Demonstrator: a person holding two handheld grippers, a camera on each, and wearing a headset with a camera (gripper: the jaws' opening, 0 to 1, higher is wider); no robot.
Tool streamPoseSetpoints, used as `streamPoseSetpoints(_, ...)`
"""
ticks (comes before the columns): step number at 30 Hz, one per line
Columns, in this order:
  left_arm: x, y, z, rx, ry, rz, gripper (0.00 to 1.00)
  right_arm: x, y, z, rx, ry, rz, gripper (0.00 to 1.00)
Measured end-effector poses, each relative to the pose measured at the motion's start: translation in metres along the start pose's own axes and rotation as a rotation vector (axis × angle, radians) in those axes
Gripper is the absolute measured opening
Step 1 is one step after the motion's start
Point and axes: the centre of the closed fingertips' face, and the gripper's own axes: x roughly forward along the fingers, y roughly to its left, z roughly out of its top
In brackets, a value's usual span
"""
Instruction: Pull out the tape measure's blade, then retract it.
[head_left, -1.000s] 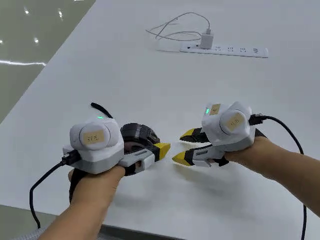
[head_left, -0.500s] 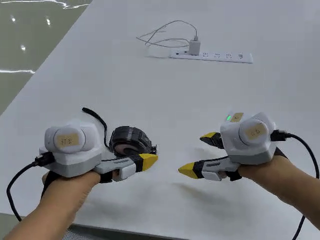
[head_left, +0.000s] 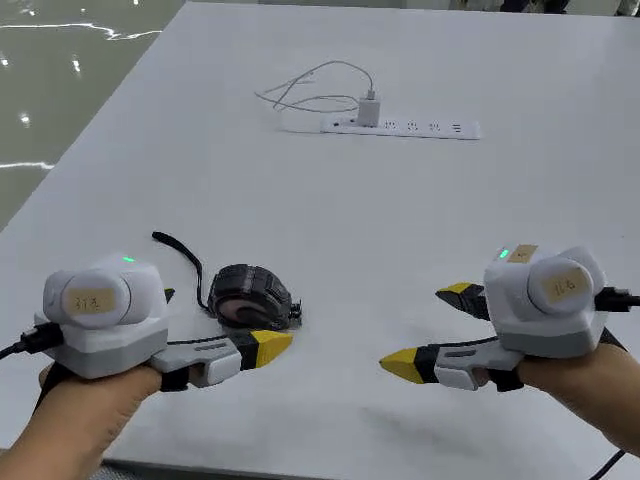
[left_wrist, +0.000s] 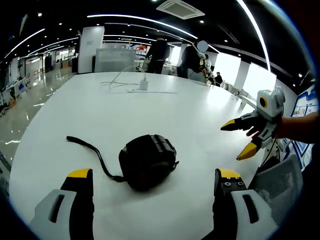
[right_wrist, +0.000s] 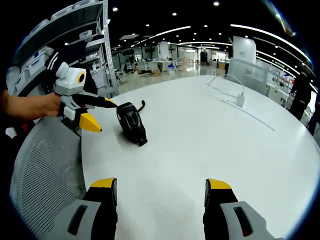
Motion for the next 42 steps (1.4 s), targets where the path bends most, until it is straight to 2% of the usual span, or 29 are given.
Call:
streamPoseSetpoints(6, -0.011, 0.0, 0.004, 0.023, -0.001, -0.017, 0.99, -0.021, 0.002, -0.001, 0.01, -0.021, -0.027, 0.73)
streamPoseSetpoints(14, -0.025, 0.001, 0.013, 0.049, -0.02, -0.008, 0.99, -0.046, -0.001, -0.003, 0.06, -0.059, -0.07, 0.76)
streamPoseSetpoints(19, -0.035, 0.002, 0.016, 0.048, -0.029, -0.009, 0.99, -0.059, -0.001, -0.006, 0.077, -0.065, -0.098, 0.78)
streamPoseSetpoints(23, -0.043, 0.004, 0.018, 0.045, -0.034, -0.009, 0.99, -0.07, -0.002, -0.008, 0.094, -0.073, -0.133, 0.83)
streamPoseSetpoints(26, -0.049, 0.009, 0.019, 0.035, -0.039, 0.005, 0.99, -0.078, -0.003, -0.008, 0.111, -0.084, -0.149, 0.84)
streamPoseSetpoints(28, -0.051, 0.011, 0.021, 0.019, -0.057, 0.01, 0.99, -0.081, -0.003, -0.009, 0.117, -0.087, -0.157, 0.84)
streamPoseSetpoints(34, -0.056, 0.01, 0.018, 0.014, -0.048, 0.004, 0.99, -0.09, -0.002, -0.009, 0.138, -0.101, -0.178, 0.87)
streamPoseSetpoints(42, -0.061, 0.009, 0.015, 0.014, -0.038, -0.007, 0.99, -0.091, 0.001, -0.013, 0.158, -0.111, -0.195, 0.94)
